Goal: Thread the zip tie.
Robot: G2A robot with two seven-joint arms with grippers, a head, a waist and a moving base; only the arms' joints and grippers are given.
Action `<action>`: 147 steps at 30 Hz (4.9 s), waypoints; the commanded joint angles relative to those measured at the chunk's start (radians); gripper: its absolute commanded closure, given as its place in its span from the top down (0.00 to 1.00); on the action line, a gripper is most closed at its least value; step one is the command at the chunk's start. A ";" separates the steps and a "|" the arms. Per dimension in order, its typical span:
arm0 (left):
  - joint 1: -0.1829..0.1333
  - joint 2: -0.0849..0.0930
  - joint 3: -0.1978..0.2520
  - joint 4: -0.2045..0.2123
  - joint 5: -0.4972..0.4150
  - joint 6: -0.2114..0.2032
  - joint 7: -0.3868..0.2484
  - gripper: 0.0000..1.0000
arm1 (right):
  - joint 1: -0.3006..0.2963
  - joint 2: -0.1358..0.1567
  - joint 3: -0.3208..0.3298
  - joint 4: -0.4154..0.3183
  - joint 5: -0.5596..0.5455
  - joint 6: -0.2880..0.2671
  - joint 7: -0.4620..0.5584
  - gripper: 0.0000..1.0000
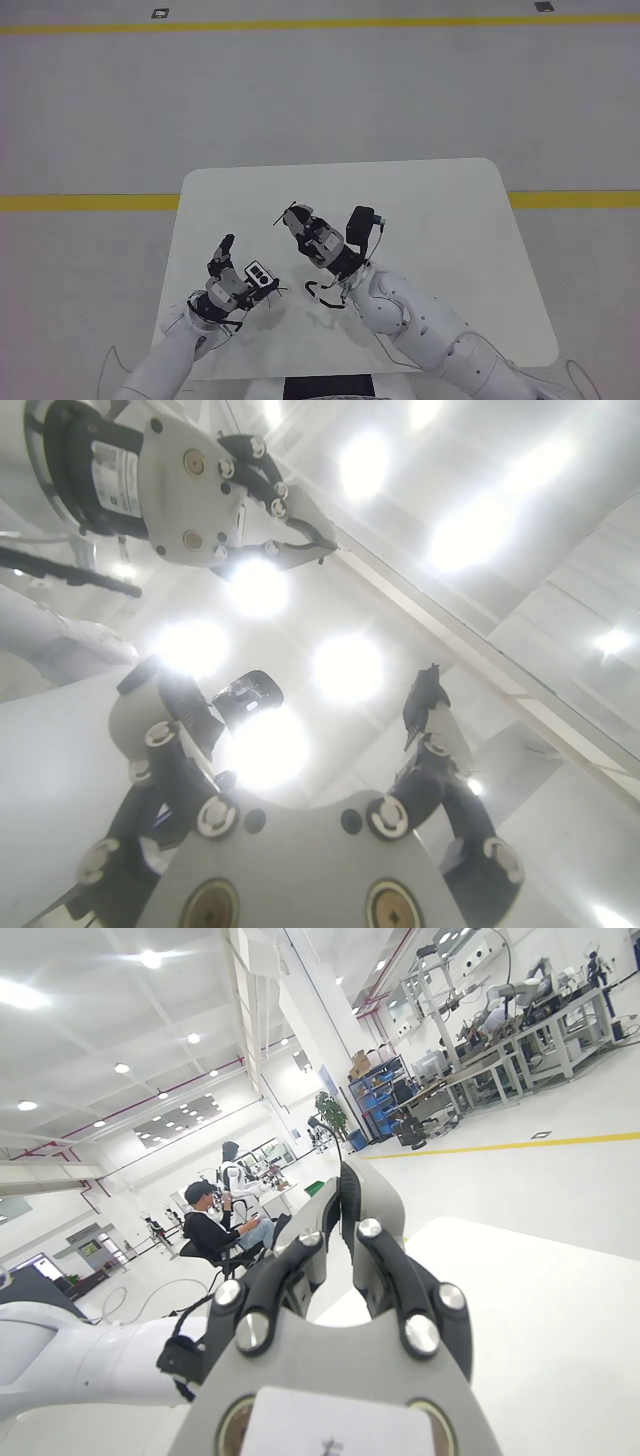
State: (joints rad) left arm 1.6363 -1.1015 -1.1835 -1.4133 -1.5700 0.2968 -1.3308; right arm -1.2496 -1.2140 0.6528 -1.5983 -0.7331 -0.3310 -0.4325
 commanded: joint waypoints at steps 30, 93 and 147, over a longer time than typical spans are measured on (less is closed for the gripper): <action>0.025 -0.019 -0.017 -0.020 0.132 -0.329 0.076 1.00 | -0.053 -0.042 0.062 -0.008 -0.104 0.026 0.078 0.00; -0.002 -0.026 -0.005 0.017 0.000 0.043 -0.011 0.48 | 0.079 0.033 -0.131 0.003 -0.112 -0.009 -0.029 0.00; -0.027 -0.013 0.029 0.049 0.000 0.043 -0.054 0.22 | 0.107 0.045 -0.183 -0.017 -0.125 -0.009 0.000 0.00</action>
State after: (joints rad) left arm 1.6090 -1.1147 -1.1547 -1.3645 -1.5700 0.3400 -1.3845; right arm -1.1436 -1.1691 0.4709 -1.6153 -0.8587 -0.3400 -0.4325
